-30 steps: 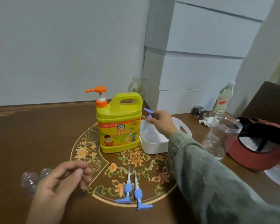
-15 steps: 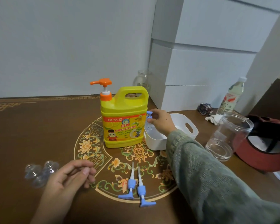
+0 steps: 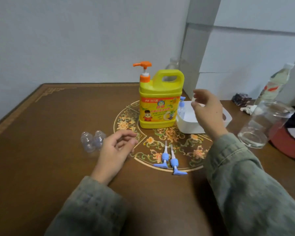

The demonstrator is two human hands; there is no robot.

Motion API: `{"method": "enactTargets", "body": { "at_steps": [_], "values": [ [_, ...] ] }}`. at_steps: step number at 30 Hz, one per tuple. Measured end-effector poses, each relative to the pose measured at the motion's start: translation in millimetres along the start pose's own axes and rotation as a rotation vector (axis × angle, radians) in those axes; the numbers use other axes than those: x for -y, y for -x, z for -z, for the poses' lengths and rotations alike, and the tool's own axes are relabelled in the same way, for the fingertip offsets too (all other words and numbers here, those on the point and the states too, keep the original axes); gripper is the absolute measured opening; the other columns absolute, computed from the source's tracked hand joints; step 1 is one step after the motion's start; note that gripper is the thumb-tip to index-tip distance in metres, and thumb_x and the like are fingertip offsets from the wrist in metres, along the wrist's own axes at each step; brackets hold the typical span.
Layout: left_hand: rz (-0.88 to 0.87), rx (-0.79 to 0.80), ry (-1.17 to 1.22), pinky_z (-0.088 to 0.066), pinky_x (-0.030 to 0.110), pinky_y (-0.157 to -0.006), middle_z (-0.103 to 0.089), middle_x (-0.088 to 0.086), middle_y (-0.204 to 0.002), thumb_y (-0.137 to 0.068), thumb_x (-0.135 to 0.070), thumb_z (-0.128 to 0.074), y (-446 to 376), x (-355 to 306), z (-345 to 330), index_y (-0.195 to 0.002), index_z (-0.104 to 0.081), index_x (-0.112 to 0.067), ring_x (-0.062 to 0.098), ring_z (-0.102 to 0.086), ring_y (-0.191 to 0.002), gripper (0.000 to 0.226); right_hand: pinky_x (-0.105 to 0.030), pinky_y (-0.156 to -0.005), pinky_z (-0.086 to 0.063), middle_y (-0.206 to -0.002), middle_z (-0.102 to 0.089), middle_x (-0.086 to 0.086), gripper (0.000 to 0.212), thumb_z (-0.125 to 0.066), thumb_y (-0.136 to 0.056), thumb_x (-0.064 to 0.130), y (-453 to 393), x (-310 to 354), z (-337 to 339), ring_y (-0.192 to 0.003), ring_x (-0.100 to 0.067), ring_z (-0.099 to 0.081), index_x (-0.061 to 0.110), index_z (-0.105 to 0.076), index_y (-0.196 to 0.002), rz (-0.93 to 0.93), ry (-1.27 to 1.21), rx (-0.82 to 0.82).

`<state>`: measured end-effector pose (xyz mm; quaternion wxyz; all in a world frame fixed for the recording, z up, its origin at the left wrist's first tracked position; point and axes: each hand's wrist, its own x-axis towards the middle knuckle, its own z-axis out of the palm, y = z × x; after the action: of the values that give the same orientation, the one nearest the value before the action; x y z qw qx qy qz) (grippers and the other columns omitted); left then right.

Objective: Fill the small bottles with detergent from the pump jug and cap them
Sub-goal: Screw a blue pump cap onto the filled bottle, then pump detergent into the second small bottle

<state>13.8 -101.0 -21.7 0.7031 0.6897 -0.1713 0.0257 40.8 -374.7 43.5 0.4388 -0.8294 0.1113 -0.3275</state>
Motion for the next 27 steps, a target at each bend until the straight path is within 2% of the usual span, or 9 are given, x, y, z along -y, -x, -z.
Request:
{"method": "enactTargets", "body": {
  "at_steps": [2,5,8,11,14,17,19,22,27],
  "values": [
    [-0.034,-0.075,-0.002,-0.049,0.023,-0.056,-0.066,0.017,-0.084,-0.088,0.005,-0.058,7.1,-6.3,11.3,-0.1,-0.065,-0.006,0.015,-0.057,-0.064,0.017,-0.029,-0.089,-0.051,-0.107,-0.067,0.0,0.031,-0.061,-0.087,0.004,33.2,13.4,-3.4,-0.095,-0.011,-0.062,0.016,-0.064,-0.116,-0.032,-0.079,0.032],
    [-0.047,-0.167,-0.045,-0.049,0.022,-0.057,-0.065,0.013,-0.079,-0.087,0.01,-0.057,19.7,-2.9,36.2,-0.098,-0.064,-0.002,0.019,-0.055,-0.064,0.018,-0.035,-0.091,-0.053,-0.106,-0.069,-0.001,0.029,-0.064,-0.088,0.005,71.6,35.9,-25.1,-0.094,-0.01,-0.063,0.018,-0.066,-0.113,-0.092,-0.21,0.165],
    [-0.068,-0.265,-0.068,-0.047,0.02,-0.057,-0.064,0.01,-0.075,-0.086,0.014,-0.055,24.7,0.8,66.4,-0.095,-0.065,-0.004,0.018,-0.054,-0.062,0.022,-0.027,-0.089,-0.054,-0.101,-0.07,-0.001,0.029,-0.066,-0.086,0.001,97.4,60.2,-56.0,-0.088,0.001,-0.062,0.016,-0.067,-0.11,-0.044,-0.271,0.309],
    [-0.095,-0.369,-0.109,-0.048,0.021,-0.06,-0.065,0.009,-0.076,-0.084,0.009,-0.057,20.6,0.3,90.3,-0.093,-0.066,-0.007,0.015,-0.057,-0.065,0.02,-0.015,-0.081,-0.05,-0.094,-0.069,0.002,0.032,-0.072,-0.08,0.004,115.3,74.7,-91.7,-0.079,0.002,-0.06,0.015,-0.068,-0.11,0.033,-0.214,0.462],
    [-0.125,-0.426,-0.131,-0.048,0.021,-0.065,-0.066,0.009,-0.077,-0.083,0.006,-0.056,16.4,1.1,107.9,-0.095,-0.065,-0.006,0.013,-0.058,-0.067,0.019,-0.019,-0.081,-0.046,-0.099,-0.067,0.003,0.039,-0.078,-0.075,0.013,123.2,80.3,-131.1,-0.088,-0.01,-0.061,0.018,-0.066,-0.112,0.097,-0.087,0.606],
    [-0.14,-0.429,-0.105,-0.047,0.019,-0.062,-0.065,0.009,-0.077,-0.083,0.005,-0.054,16.0,1.9,111.8,-0.097,-0.064,-0.002,0.012,-0.057,-0.066,0.019,-0.029,-0.094,-0.047,-0.116,-0.064,0.0,0.054,-0.08,-0.074,0.022,124.2,79.6,-165.6,-0.103,-0.016,-0.06,0.018,-0.06,-0.123,0.156,0.062,0.717],
    [-0.149,-0.416,-0.085,-0.047,0.019,-0.062,-0.064,0.012,-0.077,-0.079,-0.001,-0.054,15.7,2.0,111.1,-0.097,-0.064,-0.001,0.012,-0.056,-0.066,0.02,-0.038,-0.098,-0.048,-0.12,-0.063,-0.002,0.06,-0.079,-0.071,0.026,123.8,78.0,-184.4,-0.109,-0.019,-0.059,0.02,-0.056,-0.127,0.178,0.132,0.735],
    [-0.165,-0.393,-0.075,-0.047,0.019,-0.064,-0.064,0.014,-0.079,-0.078,-0.002,-0.054,14.3,2.8,109.2,-0.098,-0.063,0.0,0.011,-0.057,-0.067,0.022,-0.044,-0.094,-0.049,-0.115,-0.066,0.0,0.056,-0.077,-0.069,0.029,123.5,74.9,-199.8,-0.107,-0.02,-0.061,0.023,-0.059,-0.121,0.177,0.161,0.691],
    [-0.179,-0.384,-0.044,-0.045,0.018,-0.061,-0.064,0.015,-0.078,-0.078,0.0,-0.054,13.1,4.7,111.9,-0.098,-0.063,0.0,0.012,-0.056,-0.066,0.022,-0.038,-0.089,-0.05,-0.098,-0.069,0.004,0.038,-0.078,-0.072,0.028,119.3,76.6,-198.8,-0.094,-0.019,-0.062,0.024,-0.065,-0.108,0.173,0.154,0.636]
  ]
}}
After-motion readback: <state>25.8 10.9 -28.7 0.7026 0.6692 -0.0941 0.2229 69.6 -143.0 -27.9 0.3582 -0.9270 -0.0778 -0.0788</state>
